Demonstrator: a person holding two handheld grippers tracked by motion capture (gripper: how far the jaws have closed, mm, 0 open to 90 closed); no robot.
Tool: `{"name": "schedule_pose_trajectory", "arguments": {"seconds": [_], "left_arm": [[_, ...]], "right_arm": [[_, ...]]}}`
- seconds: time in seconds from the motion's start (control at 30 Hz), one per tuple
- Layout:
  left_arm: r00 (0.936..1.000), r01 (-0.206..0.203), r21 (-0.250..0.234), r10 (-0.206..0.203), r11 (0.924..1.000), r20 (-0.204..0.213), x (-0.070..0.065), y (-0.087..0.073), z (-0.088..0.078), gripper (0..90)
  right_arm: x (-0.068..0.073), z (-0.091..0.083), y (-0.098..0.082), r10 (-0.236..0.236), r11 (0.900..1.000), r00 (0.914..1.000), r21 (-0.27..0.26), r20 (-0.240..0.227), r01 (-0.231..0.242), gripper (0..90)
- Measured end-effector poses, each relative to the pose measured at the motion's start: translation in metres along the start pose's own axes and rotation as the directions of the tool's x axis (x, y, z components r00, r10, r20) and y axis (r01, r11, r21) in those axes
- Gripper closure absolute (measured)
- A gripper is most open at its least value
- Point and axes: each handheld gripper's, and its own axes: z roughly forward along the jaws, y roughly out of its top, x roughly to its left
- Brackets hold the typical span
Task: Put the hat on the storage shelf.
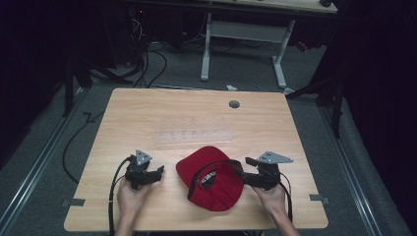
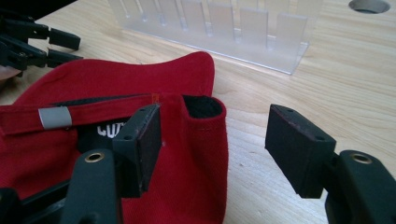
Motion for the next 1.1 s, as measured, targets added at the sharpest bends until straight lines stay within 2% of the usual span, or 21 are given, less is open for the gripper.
{"name": "schedule_pose_trajectory", "arguments": {"seconds": [0.43, 1.1], "left_arm": [[1.0000, -0.001, -0.004, 0.001, 1.0000, 0.003, 0.000, 0.000, 0.000, 31.7], [0.9999, -0.007, -0.003, 0.007, 1.0000, 0.009, -0.001, -0.001, -0.001, 33.3]], "right_arm": [[0.000, 0.030, -0.008, 0.010, 0.998, 0.9997, 0.070, -0.023, -0.009, 37.7], [-0.005, 0.055, -0.016, 0.055, 0.989, 0.9975, 0.138, -0.046, -0.048, 45.2]]}}
